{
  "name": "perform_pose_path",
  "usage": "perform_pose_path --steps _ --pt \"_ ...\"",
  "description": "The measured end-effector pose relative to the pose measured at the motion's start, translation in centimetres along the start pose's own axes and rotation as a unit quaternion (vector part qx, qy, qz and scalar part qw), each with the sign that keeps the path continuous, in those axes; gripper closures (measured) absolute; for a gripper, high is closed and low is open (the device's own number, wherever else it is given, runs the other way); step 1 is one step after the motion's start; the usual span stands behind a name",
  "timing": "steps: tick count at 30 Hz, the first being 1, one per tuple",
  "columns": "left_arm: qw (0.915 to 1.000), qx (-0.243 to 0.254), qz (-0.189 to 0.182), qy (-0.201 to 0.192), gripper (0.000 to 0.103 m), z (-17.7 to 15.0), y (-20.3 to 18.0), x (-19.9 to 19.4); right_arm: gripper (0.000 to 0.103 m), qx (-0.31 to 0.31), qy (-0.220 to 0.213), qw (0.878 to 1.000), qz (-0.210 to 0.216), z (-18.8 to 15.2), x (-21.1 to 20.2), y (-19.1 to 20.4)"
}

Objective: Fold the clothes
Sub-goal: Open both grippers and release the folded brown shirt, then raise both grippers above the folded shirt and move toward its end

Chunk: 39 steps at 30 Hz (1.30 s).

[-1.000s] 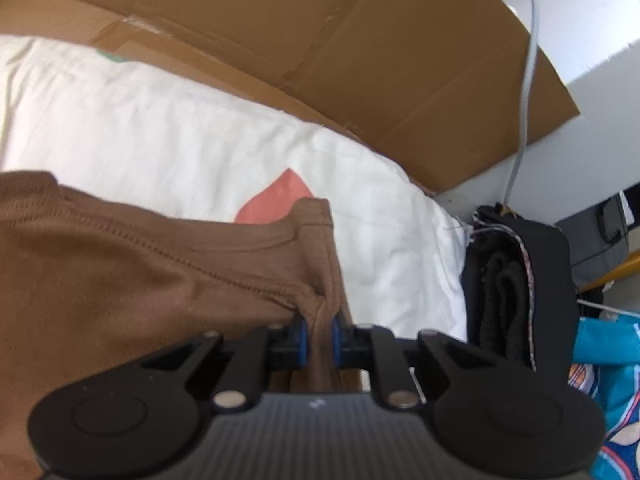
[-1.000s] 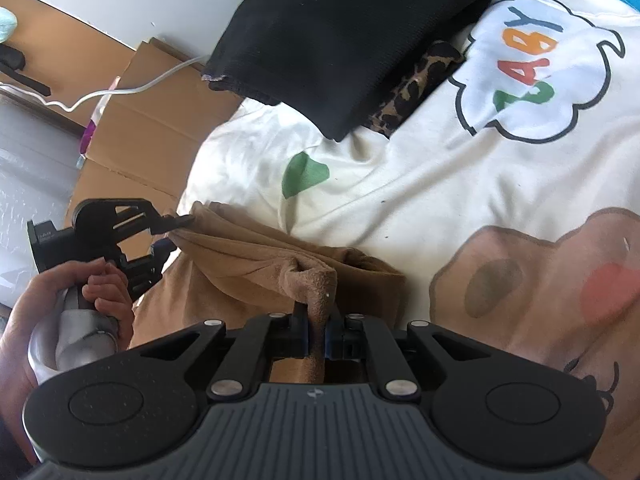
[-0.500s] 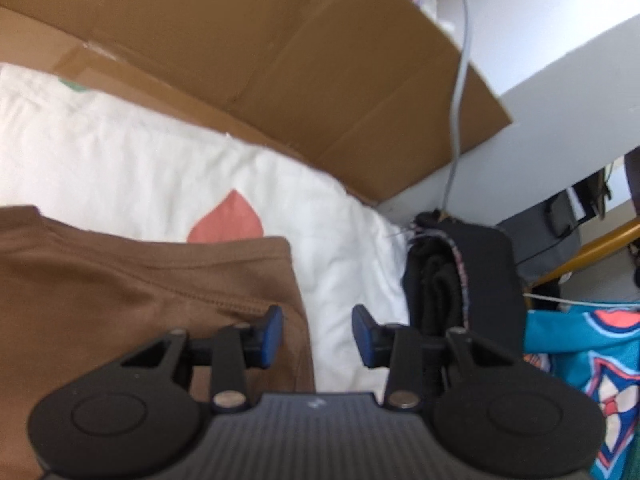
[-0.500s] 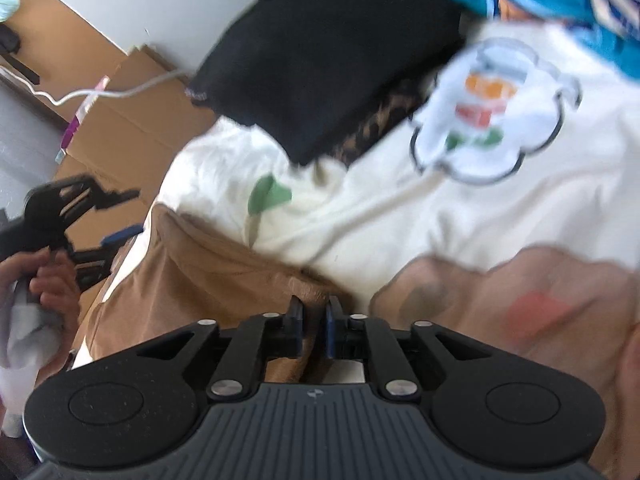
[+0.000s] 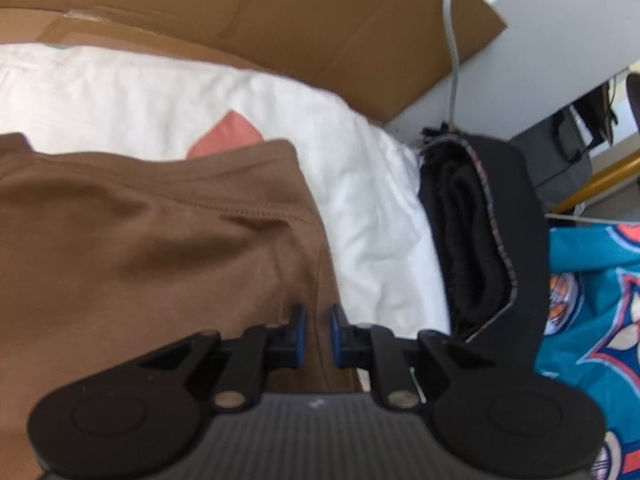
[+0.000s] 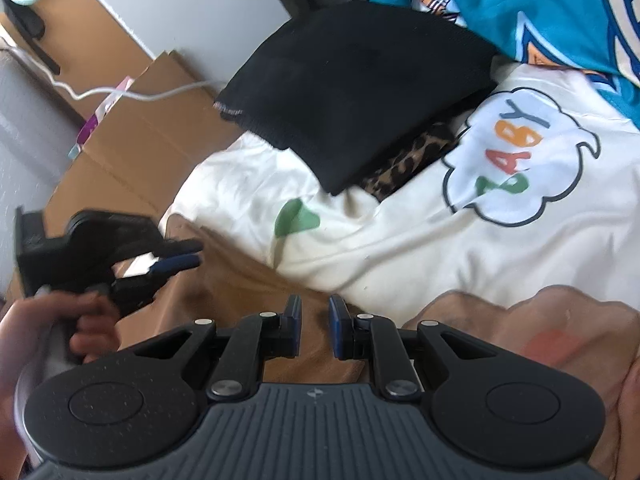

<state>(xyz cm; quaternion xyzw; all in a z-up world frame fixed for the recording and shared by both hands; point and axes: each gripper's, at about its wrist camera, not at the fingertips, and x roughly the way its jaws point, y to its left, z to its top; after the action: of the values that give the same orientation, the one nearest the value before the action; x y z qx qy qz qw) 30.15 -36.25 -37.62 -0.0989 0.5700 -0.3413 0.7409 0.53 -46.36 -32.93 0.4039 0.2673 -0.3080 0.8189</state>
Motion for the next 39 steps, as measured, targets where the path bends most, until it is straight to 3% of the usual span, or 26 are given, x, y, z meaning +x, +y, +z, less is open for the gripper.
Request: perform_pose_path --steps 7,11,15,17,19,24,26,31,32,35,38,39 --pt "0.9997 0.014 0.015 0.01 0.09 1.2 -0.9 2.3 0.088 -0.012 0.027 0.999 0.015 -0.4 1.1 -0.1" --pt "0.9993 0.03 0.011 0.017 0.089 2.8 -1.4 2.3 0.089 -0.009 0.062 0.998 -0.017 -0.9 2.5 -1.2" --pt "0.9994 0.032 0.01 0.006 0.085 4.5 -1.3 1.0 0.093 -0.022 0.065 0.997 -0.037 -1.2 2.3 -1.4" --pt "0.9994 0.035 0.005 -0.004 0.068 5.1 -1.2 -0.2 0.093 -0.026 0.059 0.997 -0.039 -1.0 2.0 -1.2" --pt "0.9989 0.041 0.001 -0.02 0.06 5.5 -1.0 -2.1 0.089 -0.032 0.05 0.998 -0.035 -0.3 1.5 -0.9" --pt "0.9986 0.035 0.0 -0.04 0.059 5.2 0.7 -6.7 0.086 -0.072 0.059 0.996 -0.001 2.0 1.7 1.6" --pt "0.999 0.014 0.01 -0.042 0.059 4.7 1.7 -8.4 0.074 -0.101 0.072 0.992 0.018 3.0 2.0 3.5" --pt "0.997 -0.041 0.048 -0.046 0.058 3.7 3.5 -13.2 0.071 -0.14 0.126 0.981 0.054 6.0 2.4 7.7" --pt "0.9962 -0.049 0.054 -0.048 0.058 3.5 3.7 -14.4 0.062 -0.149 0.133 0.978 0.058 6.6 2.5 8.7" --pt "0.9933 -0.067 0.071 -0.061 0.052 3.0 3.9 -18.1 0.057 -0.171 0.157 0.97 0.07 8.1 2.6 11.1" --pt "0.9904 -0.08 0.083 -0.076 0.048 2.5 4.0 -21.0 0.057 -0.169 0.19 0.965 0.064 9.6 2.6 12.3" --pt "0.9893 -0.086 0.086 -0.08 0.048 2.4 4.0 -22.0 0.057 -0.194 0.2 0.958 0.067 10.0 2.2 12.8"
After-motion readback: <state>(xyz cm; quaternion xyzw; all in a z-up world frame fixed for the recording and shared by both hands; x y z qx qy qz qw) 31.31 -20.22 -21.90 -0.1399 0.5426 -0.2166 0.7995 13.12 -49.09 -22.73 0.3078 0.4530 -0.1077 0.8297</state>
